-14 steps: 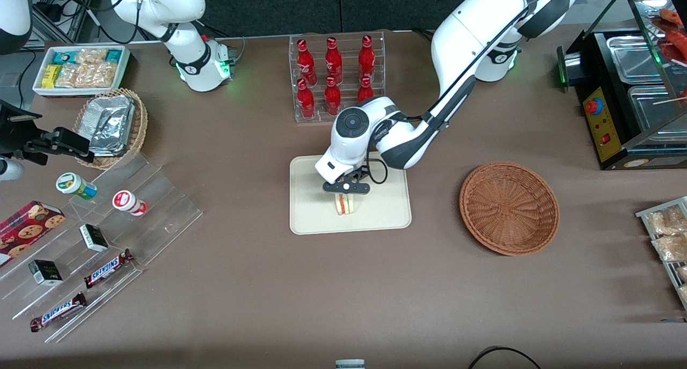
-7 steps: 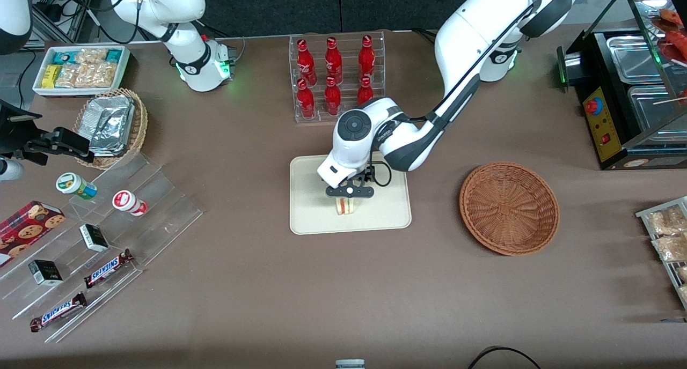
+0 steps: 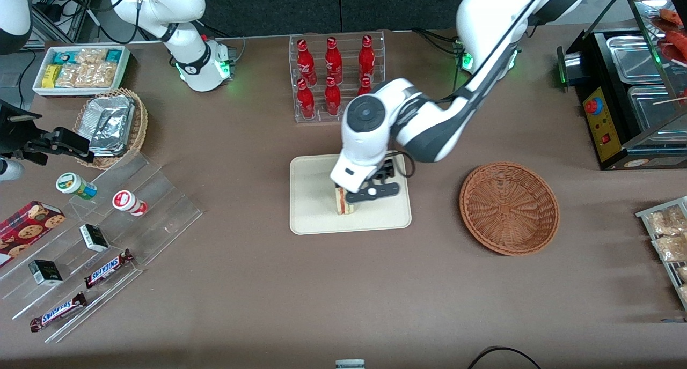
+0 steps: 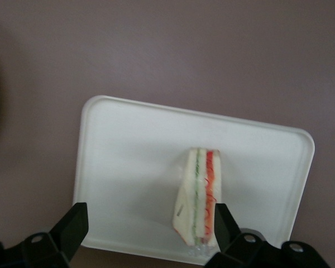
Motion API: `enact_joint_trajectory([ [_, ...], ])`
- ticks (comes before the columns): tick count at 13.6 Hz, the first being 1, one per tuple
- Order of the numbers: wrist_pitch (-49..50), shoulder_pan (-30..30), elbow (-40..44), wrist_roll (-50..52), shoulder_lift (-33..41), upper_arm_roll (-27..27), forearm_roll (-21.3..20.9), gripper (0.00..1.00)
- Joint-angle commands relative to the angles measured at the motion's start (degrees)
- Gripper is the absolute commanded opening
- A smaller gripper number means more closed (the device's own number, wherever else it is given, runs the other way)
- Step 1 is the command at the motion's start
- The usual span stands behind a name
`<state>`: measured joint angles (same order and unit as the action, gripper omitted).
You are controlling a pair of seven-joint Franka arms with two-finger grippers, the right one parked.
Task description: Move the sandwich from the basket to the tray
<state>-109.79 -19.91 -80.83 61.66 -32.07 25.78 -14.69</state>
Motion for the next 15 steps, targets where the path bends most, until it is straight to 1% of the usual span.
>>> enact_joint_trajectory([
  [1,5.61,3.9,-1.34,0.31,6.74,0.06,1.94,0.99],
  [3,8.09,7.41,-1.35,-0.13,8.86,0.24,2.73,0.99],
  [6,10.81,9.79,-1.43,-0.66,11.06,0.15,2.74,0.99],
  [8,12.74,11.98,-1.52,-4.68,12.47,0.15,3.09,0.99],
  [10,15.99,15.06,-1.7,-10.21,14.4,0.06,5.54,0.99],
  [13,19.87,18.58,-1.61,-18.48,16.69,-0.11,6.95,0.99],
  [14,20.4,19.28,-1.35,-21.12,17.3,-1.25,7.56,0.99],
  [15,21.18,18.68,-1.35,-24.1,18.27,-4.65,8.96,0.99],
])
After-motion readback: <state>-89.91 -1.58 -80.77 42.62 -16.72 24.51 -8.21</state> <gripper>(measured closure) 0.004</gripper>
